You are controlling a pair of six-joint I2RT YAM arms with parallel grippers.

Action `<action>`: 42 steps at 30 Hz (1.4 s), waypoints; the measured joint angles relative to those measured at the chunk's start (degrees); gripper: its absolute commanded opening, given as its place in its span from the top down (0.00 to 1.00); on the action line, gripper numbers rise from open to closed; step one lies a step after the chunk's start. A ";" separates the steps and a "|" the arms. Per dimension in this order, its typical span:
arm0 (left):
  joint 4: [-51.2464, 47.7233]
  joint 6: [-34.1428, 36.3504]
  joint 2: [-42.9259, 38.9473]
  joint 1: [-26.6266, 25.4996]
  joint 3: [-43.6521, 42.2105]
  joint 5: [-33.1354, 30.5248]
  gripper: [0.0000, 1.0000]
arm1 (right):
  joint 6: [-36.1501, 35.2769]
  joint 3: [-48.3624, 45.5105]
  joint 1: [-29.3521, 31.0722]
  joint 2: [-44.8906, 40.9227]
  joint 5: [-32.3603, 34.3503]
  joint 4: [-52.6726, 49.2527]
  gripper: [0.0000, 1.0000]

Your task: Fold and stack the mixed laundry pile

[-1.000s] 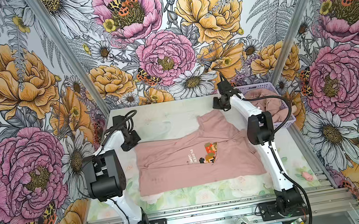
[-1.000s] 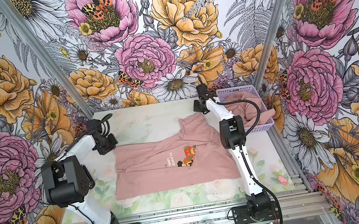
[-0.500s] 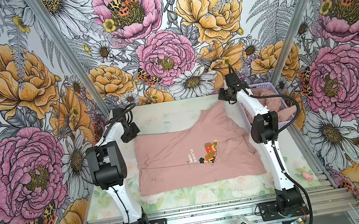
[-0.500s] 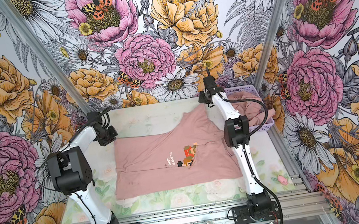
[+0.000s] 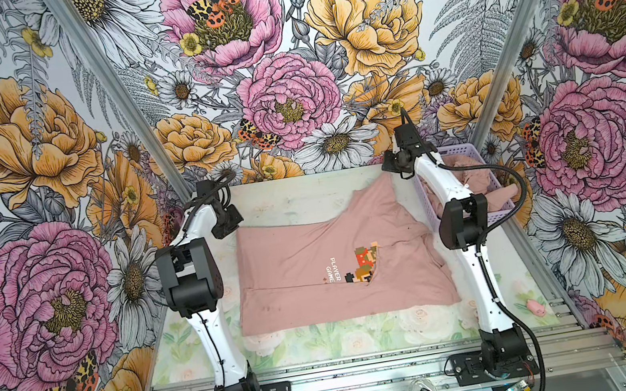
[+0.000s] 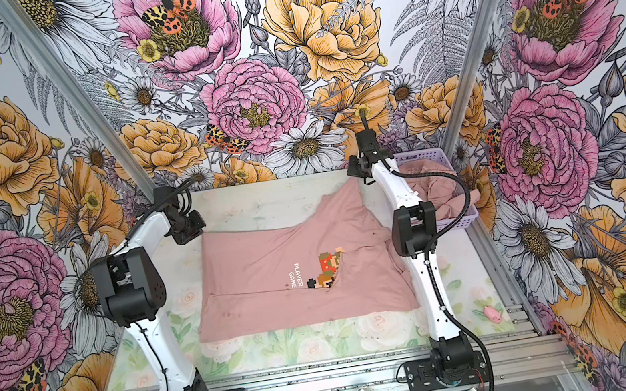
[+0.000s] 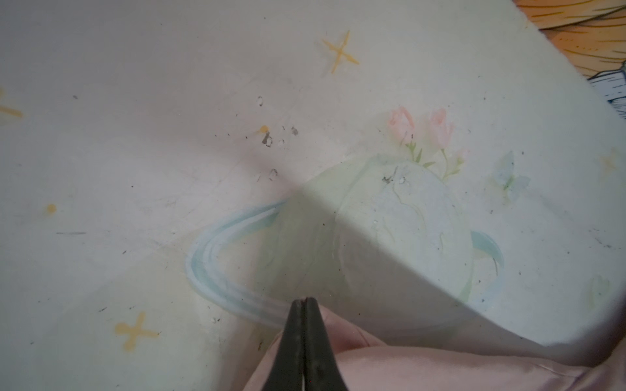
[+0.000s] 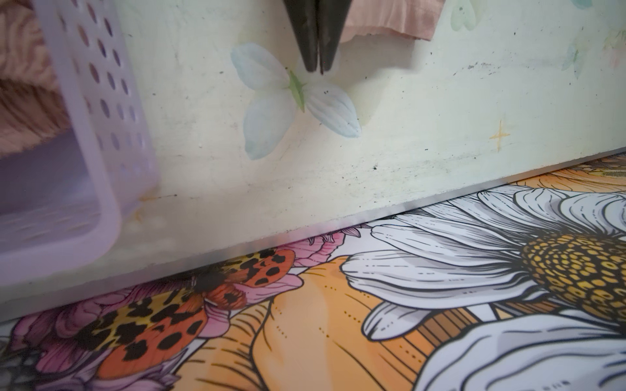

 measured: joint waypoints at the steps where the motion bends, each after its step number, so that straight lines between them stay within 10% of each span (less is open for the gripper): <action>1: -0.09 0.02 0.57 0.02 0.09 -0.02 1.00 | -0.02 -0.02 0.02 -0.17 0.00 0.00 1.00; 11: -0.94 0.02 2.05 0.46 -0.63 0.24 1.00 | -1.51 -6.01 0.04 -3.85 -2.40 0.83 1.00; 42: 0.98 0.02 -23.12 2.36 -31.80 5.44 1.00 | -3.45 -71.87 0.15 -48.52 -11.80 9.11 1.00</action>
